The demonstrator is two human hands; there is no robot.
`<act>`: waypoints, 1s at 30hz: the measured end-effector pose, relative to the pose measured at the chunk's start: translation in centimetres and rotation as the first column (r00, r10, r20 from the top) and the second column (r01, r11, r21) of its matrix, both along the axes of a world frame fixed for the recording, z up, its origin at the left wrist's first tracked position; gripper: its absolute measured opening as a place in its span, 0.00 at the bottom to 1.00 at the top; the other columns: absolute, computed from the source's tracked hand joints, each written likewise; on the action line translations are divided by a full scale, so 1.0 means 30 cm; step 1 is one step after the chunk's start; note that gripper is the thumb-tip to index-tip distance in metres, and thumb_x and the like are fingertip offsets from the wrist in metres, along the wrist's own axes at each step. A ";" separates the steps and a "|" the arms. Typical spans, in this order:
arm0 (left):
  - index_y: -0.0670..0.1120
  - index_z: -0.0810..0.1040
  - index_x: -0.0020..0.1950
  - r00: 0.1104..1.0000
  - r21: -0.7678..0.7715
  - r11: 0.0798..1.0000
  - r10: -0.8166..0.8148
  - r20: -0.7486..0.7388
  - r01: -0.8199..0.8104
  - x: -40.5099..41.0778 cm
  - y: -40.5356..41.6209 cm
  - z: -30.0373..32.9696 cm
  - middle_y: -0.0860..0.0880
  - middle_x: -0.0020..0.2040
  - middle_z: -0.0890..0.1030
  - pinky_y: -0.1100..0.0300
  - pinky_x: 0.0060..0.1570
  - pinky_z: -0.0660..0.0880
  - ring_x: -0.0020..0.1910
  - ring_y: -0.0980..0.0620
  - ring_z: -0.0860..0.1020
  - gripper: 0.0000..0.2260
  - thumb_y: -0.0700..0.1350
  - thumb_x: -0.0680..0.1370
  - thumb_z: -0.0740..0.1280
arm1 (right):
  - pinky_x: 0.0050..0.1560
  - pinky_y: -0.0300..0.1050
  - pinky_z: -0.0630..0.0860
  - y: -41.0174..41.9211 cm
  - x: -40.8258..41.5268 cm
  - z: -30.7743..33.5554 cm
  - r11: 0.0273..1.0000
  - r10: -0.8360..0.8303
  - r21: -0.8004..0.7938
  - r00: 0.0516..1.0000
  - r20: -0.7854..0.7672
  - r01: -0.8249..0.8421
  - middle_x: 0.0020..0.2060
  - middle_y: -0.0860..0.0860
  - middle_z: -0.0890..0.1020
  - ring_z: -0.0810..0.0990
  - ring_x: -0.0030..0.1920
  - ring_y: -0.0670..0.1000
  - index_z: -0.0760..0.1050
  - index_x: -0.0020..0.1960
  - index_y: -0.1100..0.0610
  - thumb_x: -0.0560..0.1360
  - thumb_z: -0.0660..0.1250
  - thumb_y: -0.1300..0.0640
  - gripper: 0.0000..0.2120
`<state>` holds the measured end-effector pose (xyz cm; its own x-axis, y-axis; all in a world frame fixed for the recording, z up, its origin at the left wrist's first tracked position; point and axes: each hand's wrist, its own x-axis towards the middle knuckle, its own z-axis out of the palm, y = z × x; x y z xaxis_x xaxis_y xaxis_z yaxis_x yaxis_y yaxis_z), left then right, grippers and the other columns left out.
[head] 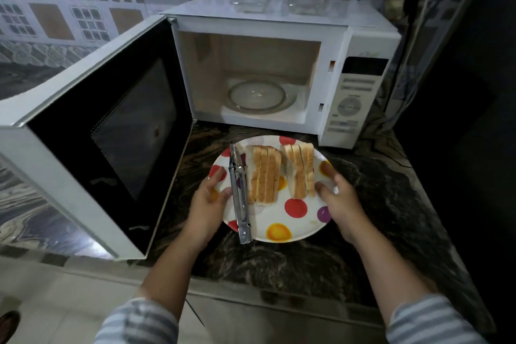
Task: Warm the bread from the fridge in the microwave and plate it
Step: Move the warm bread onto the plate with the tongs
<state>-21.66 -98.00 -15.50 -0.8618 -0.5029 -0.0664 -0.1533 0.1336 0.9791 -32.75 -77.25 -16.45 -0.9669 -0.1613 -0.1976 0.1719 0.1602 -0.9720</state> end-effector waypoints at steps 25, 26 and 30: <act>0.50 0.67 0.73 0.950 0.041 0.949 0.310 0.042 -0.312 1.291 0.322 -0.065 0.51 0.62 0.77 0.72 0.40 0.74 0.55 0.53 0.77 0.23 0.42 0.78 0.66 | 0.42 0.39 0.80 0.293 1.091 -0.027 0.912 0.395 -0.115 0.919 -0.011 -0.393 0.58 0.51 0.80 0.81 0.55 0.52 0.66 0.73 0.50 0.75 0.68 0.66 0.29; 0.50 0.67 0.73 0.942 0.039 0.942 0.332 0.044 -0.333 1.338 0.317 -0.062 0.51 0.62 0.77 0.74 0.37 0.73 0.54 0.54 0.77 0.23 0.42 0.78 0.66 | 0.44 0.42 0.80 0.274 1.125 -0.034 0.902 0.416 -0.119 0.909 -0.012 -0.414 0.60 0.52 0.80 0.81 0.56 0.52 0.66 0.73 0.50 0.75 0.68 0.66 0.30; 0.49 0.66 0.74 0.918 0.023 0.918 0.395 0.044 -0.396 1.500 0.260 -0.054 0.51 0.64 0.75 0.76 0.35 0.72 0.51 0.60 0.77 0.24 0.42 0.78 0.66 | 0.58 0.53 0.78 0.173 1.244 -0.048 0.862 0.490 -0.121 0.870 -0.052 -0.492 0.59 0.51 0.81 0.81 0.58 0.53 0.65 0.73 0.52 0.74 0.68 0.67 0.30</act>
<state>23.35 -90.19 -17.13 -0.5895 -0.7995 -0.1156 -0.2244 0.0246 0.9742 4.55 -72.07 -17.90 -0.7592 -0.6385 -0.1262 0.0849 0.0950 -0.9918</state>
